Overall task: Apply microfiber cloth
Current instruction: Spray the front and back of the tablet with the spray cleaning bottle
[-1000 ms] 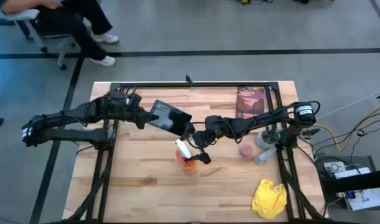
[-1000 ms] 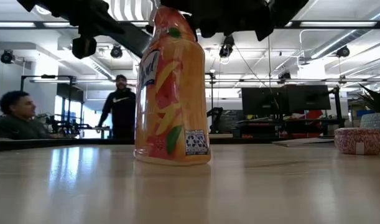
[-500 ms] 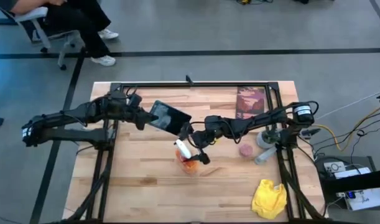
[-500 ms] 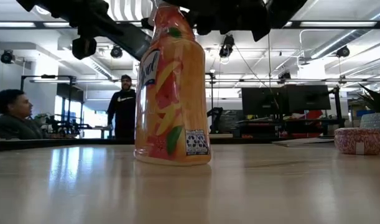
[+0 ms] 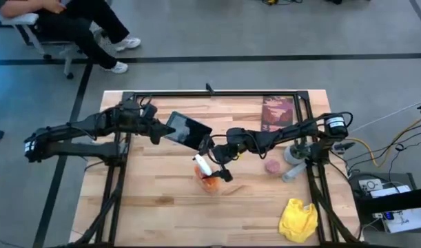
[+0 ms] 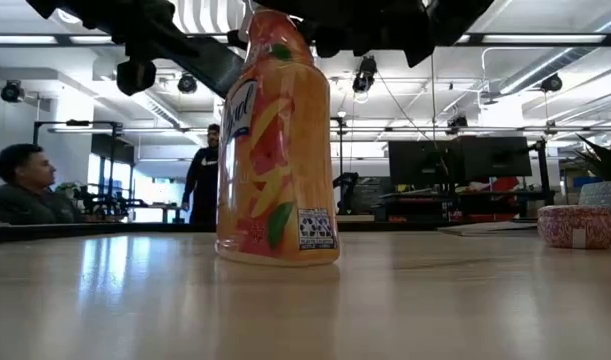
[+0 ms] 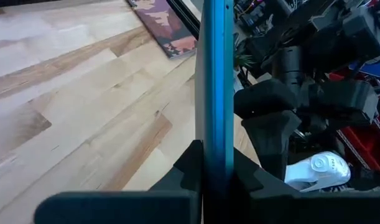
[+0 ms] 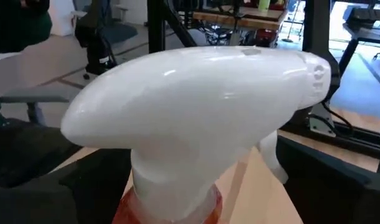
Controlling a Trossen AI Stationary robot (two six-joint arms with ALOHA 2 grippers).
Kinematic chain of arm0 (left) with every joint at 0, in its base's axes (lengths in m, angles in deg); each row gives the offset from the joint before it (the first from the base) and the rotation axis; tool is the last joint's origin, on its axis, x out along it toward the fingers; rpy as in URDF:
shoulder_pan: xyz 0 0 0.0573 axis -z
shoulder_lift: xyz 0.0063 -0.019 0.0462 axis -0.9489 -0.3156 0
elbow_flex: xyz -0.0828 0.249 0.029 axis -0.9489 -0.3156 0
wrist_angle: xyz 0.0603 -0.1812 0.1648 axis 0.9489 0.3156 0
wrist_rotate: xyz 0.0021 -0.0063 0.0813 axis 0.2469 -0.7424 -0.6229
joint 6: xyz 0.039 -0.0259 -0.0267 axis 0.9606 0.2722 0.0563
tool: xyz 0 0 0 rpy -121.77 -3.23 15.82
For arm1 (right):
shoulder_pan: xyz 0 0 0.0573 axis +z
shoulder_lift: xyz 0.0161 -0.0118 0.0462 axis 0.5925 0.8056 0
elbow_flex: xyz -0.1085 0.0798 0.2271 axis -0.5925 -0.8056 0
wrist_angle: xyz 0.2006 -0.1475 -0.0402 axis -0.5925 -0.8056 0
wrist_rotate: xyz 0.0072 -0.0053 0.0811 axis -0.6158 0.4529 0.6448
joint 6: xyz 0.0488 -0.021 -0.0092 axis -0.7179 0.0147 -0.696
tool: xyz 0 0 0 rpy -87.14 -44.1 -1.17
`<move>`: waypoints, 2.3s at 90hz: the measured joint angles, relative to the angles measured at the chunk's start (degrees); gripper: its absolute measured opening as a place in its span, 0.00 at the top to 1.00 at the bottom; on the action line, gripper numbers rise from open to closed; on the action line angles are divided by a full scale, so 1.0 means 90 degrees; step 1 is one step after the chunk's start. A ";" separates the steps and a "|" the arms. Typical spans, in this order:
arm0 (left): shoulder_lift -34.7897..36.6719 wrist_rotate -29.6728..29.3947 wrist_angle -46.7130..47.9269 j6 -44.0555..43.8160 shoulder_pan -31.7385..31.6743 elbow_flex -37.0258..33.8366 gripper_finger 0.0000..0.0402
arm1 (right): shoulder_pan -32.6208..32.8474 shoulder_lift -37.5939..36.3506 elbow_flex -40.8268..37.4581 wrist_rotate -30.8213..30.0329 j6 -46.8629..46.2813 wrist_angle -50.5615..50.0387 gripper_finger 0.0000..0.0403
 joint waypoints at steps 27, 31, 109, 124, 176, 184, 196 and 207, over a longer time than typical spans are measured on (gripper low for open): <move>-0.0010 0.0118 0.0838 -0.0335 0.0002 0.0567 0.97 | 0.0000 -0.0001 0.0000 -0.0001 -0.0036 -0.0006 0.12; -0.0041 0.0121 0.1037 -0.0394 0.0002 0.0687 0.97 | 0.0000 -0.0002 0.0000 -0.0002 -0.0039 -0.0013 0.12; -0.0479 0.0102 0.1576 0.0104 0.0021 0.1166 0.97 | 0.0001 -0.0005 0.0000 0.0006 -0.0076 -0.0043 0.23; -0.0500 0.0184 0.1651 0.0032 0.0027 0.1163 0.97 | 0.0000 -0.0015 0.0000 0.0000 -0.0179 -0.0034 0.27; -0.0466 -0.0365 0.1641 0.1205 0.0037 0.1367 0.97 | 0.0000 -0.0015 0.0000 -0.0003 -0.0277 -0.0039 0.29; -0.0474 -0.0660 0.1641 0.1593 0.0057 0.1367 0.97 | -0.0002 -0.0015 0.0000 -0.0004 -0.0289 -0.0041 0.29; -0.0474 -0.1018 0.1635 0.2097 0.0128 0.1367 0.97 | 0.0000 -0.0015 0.0000 -0.0004 -0.0289 -0.0044 0.29; -0.0474 -0.1004 0.1583 0.2135 0.0180 0.1367 0.97 | 0.0000 -0.0015 0.0000 -0.0004 -0.0294 -0.0044 0.30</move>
